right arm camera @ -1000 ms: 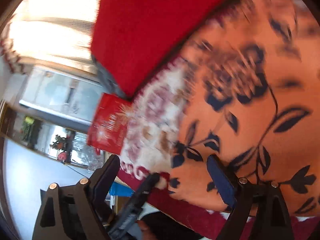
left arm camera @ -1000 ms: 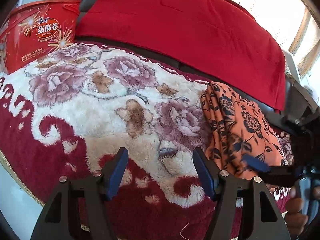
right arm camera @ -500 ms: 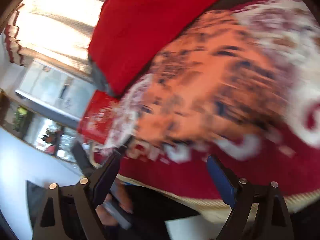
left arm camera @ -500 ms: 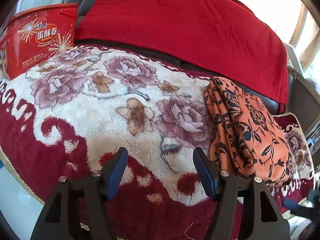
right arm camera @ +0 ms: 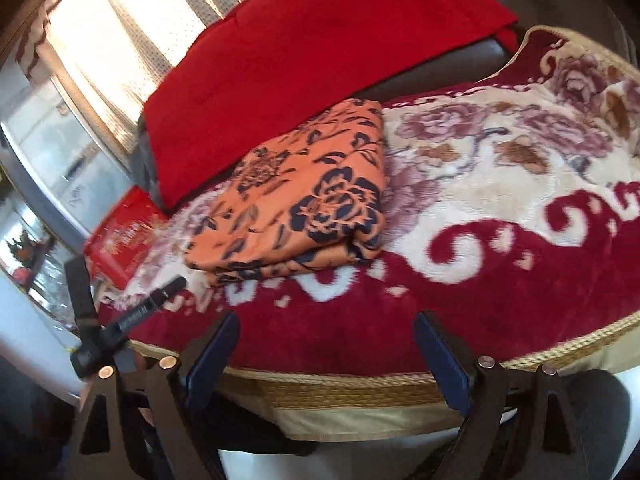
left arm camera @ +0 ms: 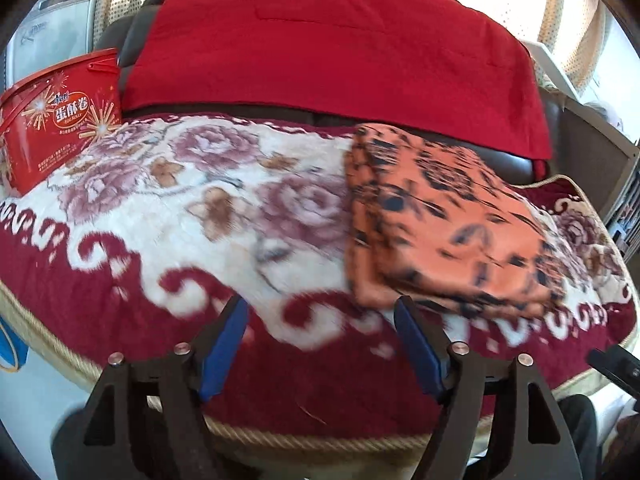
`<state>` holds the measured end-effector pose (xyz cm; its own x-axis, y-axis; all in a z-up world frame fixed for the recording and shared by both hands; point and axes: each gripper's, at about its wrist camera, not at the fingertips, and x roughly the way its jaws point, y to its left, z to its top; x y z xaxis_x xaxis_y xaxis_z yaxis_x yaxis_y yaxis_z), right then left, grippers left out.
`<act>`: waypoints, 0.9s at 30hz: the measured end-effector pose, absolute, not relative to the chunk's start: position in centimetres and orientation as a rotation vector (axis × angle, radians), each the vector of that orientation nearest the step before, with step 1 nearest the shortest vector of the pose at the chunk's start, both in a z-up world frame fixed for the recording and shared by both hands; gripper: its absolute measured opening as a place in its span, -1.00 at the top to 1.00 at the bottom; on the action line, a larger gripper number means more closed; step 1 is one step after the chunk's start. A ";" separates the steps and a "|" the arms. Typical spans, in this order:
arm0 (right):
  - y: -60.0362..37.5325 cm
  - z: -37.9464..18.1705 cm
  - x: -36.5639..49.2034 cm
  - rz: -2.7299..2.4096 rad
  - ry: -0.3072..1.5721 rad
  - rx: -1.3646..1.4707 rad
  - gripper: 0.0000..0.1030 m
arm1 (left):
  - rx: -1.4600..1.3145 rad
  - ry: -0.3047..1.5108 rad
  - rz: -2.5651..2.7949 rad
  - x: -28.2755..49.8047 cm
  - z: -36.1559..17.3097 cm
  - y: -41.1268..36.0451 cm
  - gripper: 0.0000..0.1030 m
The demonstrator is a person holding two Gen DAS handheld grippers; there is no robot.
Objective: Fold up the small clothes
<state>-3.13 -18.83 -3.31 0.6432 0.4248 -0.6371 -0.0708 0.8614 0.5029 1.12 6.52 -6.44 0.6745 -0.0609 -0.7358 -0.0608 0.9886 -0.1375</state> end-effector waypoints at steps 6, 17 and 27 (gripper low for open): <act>-17.6 -2.4 -3.5 0.228 0.819 0.350 -0.76 | -0.132 0.845 0.081 -0.1 -4.0 3.5 -0.58; -14.6 1.3 -3.1 0.085 0.729 0.117 -0.96 | -0.049 0.788 0.155 -0.8 -1.3 2.3 -0.88; -12.8 2.6 -2.2 0.039 0.708 0.067 -0.96 | -0.015 0.766 0.158 -0.7 -1.0 2.5 -0.94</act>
<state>-2.18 -12.80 2.65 0.7590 0.0580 -0.6485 -0.0128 0.9972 0.0742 -0.72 2.47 -0.99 0.7092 0.1365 -0.6917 -0.1473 0.9881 0.0440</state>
